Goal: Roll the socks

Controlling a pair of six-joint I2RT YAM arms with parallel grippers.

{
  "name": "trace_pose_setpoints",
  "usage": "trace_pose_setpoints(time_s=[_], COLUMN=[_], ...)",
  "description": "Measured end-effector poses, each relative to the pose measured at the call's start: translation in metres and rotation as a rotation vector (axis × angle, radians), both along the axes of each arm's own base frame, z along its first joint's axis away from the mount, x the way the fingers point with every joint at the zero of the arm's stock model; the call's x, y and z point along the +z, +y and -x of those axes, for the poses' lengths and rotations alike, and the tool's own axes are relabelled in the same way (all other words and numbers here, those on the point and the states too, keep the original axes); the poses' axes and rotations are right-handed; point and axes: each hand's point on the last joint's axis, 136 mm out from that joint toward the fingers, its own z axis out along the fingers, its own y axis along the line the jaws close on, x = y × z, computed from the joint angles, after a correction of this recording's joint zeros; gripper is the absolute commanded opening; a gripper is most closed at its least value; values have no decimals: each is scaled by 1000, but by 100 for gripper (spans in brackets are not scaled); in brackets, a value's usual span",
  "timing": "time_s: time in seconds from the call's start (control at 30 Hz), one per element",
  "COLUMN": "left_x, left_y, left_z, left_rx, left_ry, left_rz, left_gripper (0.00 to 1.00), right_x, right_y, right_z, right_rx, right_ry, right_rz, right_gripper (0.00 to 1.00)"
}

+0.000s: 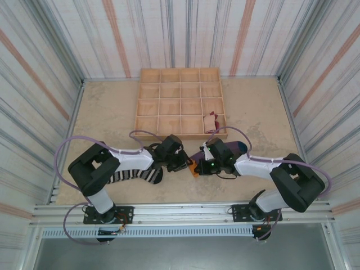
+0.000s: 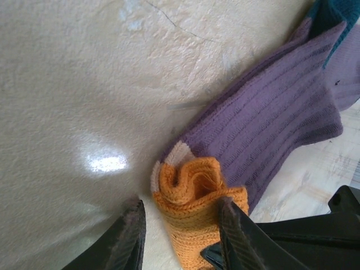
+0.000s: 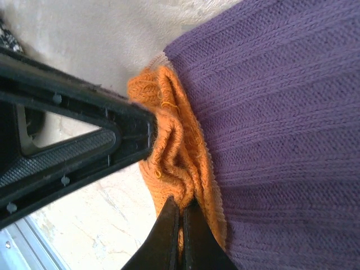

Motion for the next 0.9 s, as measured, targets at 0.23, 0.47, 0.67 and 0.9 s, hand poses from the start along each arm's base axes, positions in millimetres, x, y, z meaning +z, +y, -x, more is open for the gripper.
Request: trace_pose_setpoints(time_s=[0.23,0.47,0.67,0.9], left_x=[-4,-9,-8,-7], left_y=[-5,-3,2,12], left_z=[-3,-8,-16,-14], left_rx=[13,21,29,37], left_ry=[2,27,42,84], left_rz=[16,31,15,-4], left_gripper=[22,12,1,0], right_x=[0,3,16,39], right_y=[0,-1,-9,0], right_z=[-3,-4,-3,22], right_rx=[-15,-19,-11,125], right_ry=[19,10,-76,-333], right_rz=[-20,-20,21,148], right_gripper=[0,8,36,61])
